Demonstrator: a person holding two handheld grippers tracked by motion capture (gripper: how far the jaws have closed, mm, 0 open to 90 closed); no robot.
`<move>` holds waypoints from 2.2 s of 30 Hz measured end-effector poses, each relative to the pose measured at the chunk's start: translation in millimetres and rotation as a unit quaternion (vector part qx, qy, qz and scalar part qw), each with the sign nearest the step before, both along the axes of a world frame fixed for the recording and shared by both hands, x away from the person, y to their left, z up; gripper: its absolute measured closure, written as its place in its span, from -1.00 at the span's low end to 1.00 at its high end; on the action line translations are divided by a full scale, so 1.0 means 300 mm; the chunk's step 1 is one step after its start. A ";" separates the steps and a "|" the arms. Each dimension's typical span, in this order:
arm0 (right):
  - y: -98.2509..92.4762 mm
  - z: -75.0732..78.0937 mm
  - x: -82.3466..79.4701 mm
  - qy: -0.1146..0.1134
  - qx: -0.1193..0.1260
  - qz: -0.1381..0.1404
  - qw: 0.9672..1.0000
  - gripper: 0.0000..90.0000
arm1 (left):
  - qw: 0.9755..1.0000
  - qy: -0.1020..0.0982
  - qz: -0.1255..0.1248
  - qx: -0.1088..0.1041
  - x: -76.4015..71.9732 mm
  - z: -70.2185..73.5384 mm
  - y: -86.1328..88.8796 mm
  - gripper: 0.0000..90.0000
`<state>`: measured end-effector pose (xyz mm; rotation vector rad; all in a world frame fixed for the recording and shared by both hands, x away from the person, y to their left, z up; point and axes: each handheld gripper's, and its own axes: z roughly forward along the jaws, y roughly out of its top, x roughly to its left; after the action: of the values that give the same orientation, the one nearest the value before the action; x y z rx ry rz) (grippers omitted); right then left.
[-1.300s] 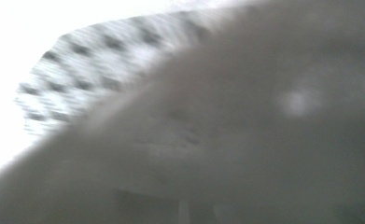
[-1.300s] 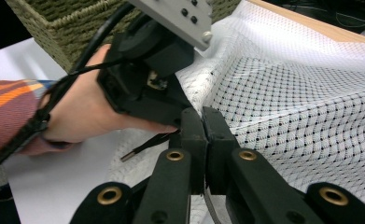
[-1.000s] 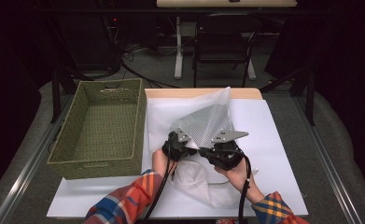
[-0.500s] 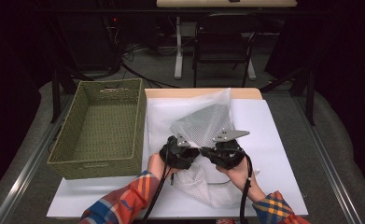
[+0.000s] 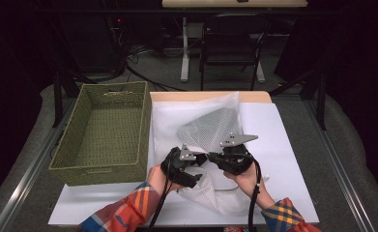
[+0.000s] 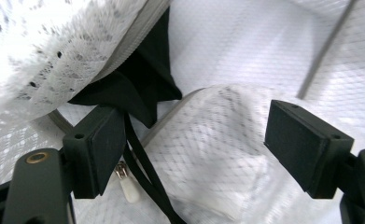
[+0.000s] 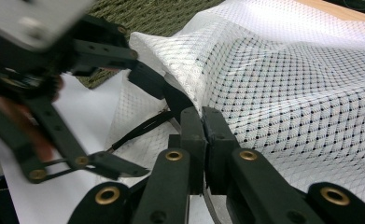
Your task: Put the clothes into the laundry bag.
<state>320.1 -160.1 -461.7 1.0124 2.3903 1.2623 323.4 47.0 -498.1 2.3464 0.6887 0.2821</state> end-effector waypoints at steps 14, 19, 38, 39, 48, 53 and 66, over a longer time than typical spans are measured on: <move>0.002 -0.003 0.002 0.002 -0.001 0.000 1.000 0.97 | 0.999 0.021 -0.027 -0.006 -0.007 -0.044 -0.039 -0.54; 0.002 -0.013 0.005 0.006 -0.006 -0.002 1.000 0.97 | 0.999 0.033 -0.024 0.009 0.031 -0.115 -0.069 -0.40; 0.000 -0.021 0.008 0.013 -0.005 -0.006 1.000 0.97 | 1.000 0.015 -0.007 -0.012 0.022 -0.191 -0.056 0.61; 0.000 -0.021 0.007 0.013 -0.004 -0.006 1.000 0.97 | 1.000 0.014 -0.001 -0.015 0.020 -0.193 -0.055 0.67; -0.003 -0.020 0.007 0.014 -0.003 -0.006 1.000 0.97 | 1.000 0.015 -0.010 -0.015 0.015 -0.187 -0.042 1.00; -0.003 -0.019 0.006 0.014 -0.004 -0.004 1.000 0.97 | 0.999 0.026 -0.017 -0.021 -0.004 -0.163 -0.014 1.00; -0.001 -0.017 0.003 0.012 -0.008 -0.004 1.000 0.97 | 0.998 0.030 -0.030 -0.047 -0.066 -0.102 0.075 1.00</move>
<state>321.1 -160.5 -466.7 1.0379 2.4084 1.2343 303.5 69.6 -528.6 2.2892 0.6439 0.1503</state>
